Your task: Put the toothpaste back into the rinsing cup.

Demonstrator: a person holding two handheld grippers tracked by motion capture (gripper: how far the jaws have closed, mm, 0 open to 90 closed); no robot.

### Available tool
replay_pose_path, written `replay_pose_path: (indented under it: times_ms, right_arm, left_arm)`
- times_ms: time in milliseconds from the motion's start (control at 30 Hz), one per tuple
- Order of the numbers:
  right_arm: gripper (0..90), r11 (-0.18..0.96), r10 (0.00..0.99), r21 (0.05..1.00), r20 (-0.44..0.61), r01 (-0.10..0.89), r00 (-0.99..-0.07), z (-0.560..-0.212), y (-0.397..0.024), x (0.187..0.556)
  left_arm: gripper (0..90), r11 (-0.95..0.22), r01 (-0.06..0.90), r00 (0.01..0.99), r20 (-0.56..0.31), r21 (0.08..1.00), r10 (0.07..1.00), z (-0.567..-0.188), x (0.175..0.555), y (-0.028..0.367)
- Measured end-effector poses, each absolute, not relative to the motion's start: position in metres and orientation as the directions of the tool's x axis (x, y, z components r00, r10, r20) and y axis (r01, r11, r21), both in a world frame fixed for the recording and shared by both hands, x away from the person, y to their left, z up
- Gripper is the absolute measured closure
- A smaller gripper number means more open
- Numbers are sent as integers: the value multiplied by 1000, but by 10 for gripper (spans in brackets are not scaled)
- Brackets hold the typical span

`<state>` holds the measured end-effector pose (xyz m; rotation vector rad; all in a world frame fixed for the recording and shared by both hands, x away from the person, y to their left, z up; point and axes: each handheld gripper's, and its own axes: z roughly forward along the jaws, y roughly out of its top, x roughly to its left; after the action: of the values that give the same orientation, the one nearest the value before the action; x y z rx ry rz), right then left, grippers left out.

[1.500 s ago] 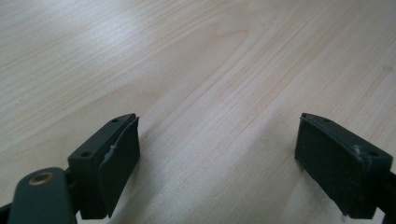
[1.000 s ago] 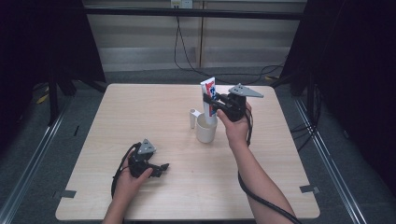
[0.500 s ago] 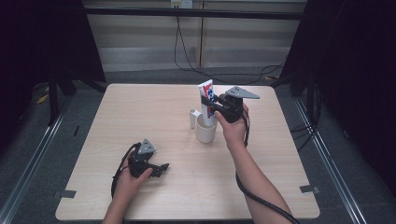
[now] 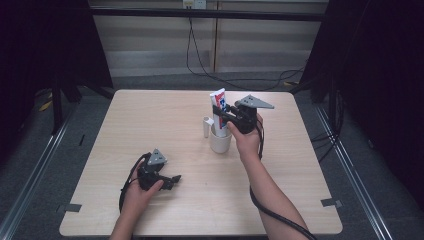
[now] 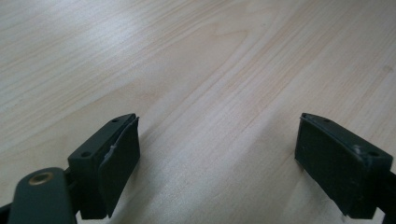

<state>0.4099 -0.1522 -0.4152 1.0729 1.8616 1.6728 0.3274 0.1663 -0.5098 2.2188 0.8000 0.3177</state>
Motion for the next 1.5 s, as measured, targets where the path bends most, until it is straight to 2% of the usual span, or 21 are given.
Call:
replay_pose_path:
  times_ms: [867, 1500]
  right_arm:
    - [606, -2, 776, 953, 192, 302, -601, -433, -162, 403]
    - [563, 49, 788, 950, 153, 308, -597, -439, -166, 399]
  left_arm:
    - [140, -528, 448, 774, -17, 721, 633, -510, 327, 166]
    - [140, -528, 449, 774, -19, 721, 632, -510, 327, 166]
